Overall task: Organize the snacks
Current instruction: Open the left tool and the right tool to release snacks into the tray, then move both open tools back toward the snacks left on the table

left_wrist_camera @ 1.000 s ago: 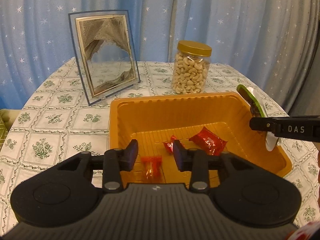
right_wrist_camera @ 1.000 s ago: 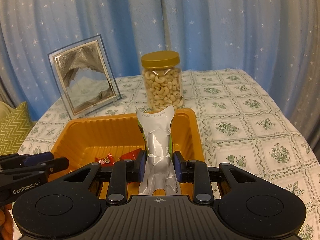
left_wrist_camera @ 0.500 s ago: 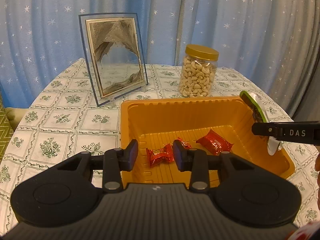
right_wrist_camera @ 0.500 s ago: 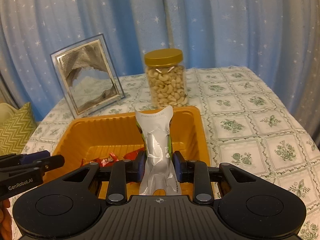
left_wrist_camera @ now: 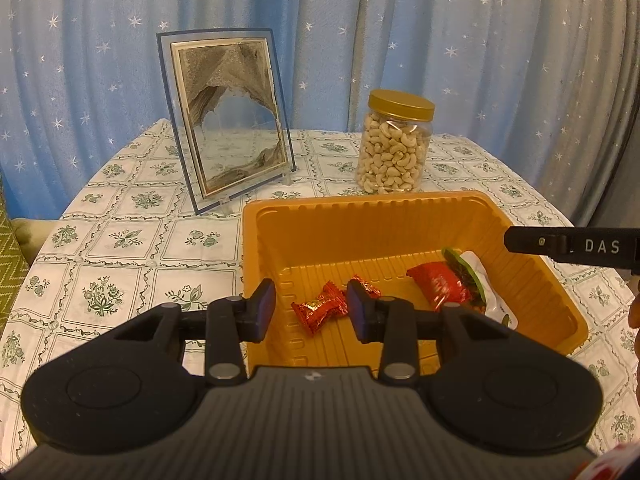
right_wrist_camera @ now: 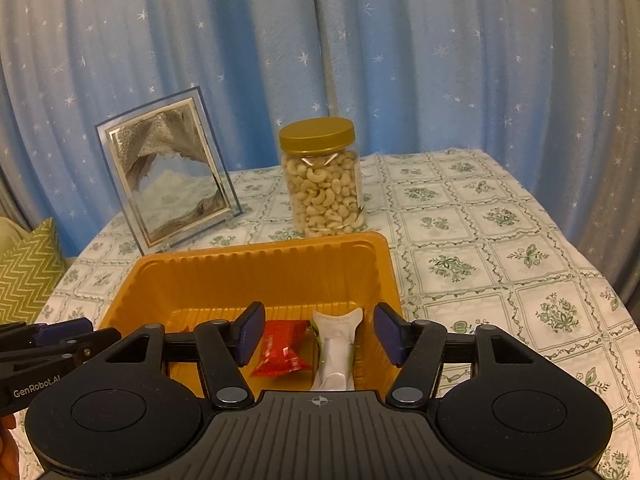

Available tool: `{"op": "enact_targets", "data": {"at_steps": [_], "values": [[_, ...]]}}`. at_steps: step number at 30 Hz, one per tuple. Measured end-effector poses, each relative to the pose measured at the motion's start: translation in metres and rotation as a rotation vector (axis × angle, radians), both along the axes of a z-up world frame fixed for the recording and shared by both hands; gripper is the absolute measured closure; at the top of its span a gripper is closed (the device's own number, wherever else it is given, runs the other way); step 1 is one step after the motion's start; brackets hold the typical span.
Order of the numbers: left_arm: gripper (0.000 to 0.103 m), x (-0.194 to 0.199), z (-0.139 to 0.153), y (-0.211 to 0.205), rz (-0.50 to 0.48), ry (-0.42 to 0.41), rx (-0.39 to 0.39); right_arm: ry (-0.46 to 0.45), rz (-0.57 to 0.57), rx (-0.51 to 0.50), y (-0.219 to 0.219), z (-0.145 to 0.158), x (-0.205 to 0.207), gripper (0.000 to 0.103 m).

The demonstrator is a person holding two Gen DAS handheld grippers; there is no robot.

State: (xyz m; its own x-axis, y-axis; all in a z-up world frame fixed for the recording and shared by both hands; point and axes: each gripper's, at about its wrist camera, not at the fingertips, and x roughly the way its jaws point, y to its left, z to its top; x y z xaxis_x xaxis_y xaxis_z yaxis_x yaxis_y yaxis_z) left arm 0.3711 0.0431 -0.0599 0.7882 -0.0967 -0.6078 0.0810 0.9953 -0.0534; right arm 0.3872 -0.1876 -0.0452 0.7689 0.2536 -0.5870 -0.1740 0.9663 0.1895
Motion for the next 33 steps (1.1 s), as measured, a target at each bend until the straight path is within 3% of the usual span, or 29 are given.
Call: {"op": "enact_targets", "data": {"at_steps": [17,26,30,33], "values": [[0.066,-0.015,0.003,-0.002,0.013,-0.017,0.006,0.01,-0.012,-0.004,-0.005,0.002,-0.013,0.043],[0.048,-0.046,0.015,-0.007,0.032,-0.058,0.008,0.006,-0.039,0.026,-0.016,0.011,-0.04,0.043],[0.031,-0.07,0.018,-0.006,0.045,-0.074,-0.01,-0.007,-0.047,0.044,-0.022,0.018,-0.062,0.043],[0.028,-0.089,0.02,-0.006,0.05,-0.073,-0.011,-0.009,-0.058,0.062,-0.026,0.022,-0.079,0.043]]}}
